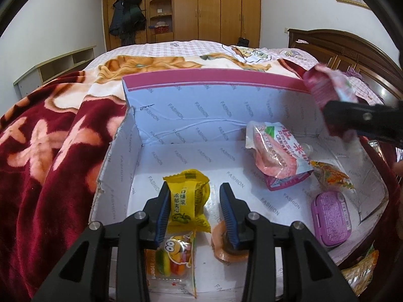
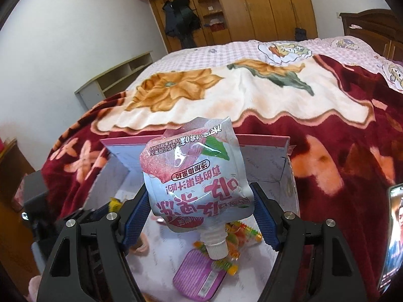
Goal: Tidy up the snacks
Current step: 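Lower the yellow candy into the box with the left tool while the right lowers the pink pouch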
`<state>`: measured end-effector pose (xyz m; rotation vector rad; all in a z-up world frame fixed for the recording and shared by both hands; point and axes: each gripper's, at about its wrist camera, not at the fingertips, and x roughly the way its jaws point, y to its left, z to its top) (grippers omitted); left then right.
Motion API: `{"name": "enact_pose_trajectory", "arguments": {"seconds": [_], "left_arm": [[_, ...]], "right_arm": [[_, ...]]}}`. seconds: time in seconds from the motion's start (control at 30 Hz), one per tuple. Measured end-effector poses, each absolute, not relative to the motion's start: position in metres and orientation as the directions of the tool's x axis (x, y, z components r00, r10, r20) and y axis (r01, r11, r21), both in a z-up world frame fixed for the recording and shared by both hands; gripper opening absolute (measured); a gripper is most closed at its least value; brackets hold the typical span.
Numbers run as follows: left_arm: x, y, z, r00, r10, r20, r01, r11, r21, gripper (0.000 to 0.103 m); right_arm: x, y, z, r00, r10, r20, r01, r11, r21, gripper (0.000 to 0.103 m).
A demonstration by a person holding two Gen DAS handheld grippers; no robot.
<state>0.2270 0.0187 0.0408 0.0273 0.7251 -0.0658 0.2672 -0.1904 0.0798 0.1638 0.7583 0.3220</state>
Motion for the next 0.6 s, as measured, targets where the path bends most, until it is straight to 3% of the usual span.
{"name": "enact_pose_trajectory", "arguments": {"seconds": [0.5,0.6], "left_arm": [[0.225,0.018,0.042,0.75,-0.064,-0.658,0.078,0.997,-0.008,0.041],[0.224,0.019,0.045,0.754,-0.079,-0.653,0.087,0.996,-0.02,0.041]], "right_arm": [[0.277,-0.191,0.068,0.676,0.35,-0.649,-0.232,0.936,0.264,0.078],[0.27,-0.19,0.075,0.689,0.369,-0.624,-0.255,0.929,0.269,0.088]]}}
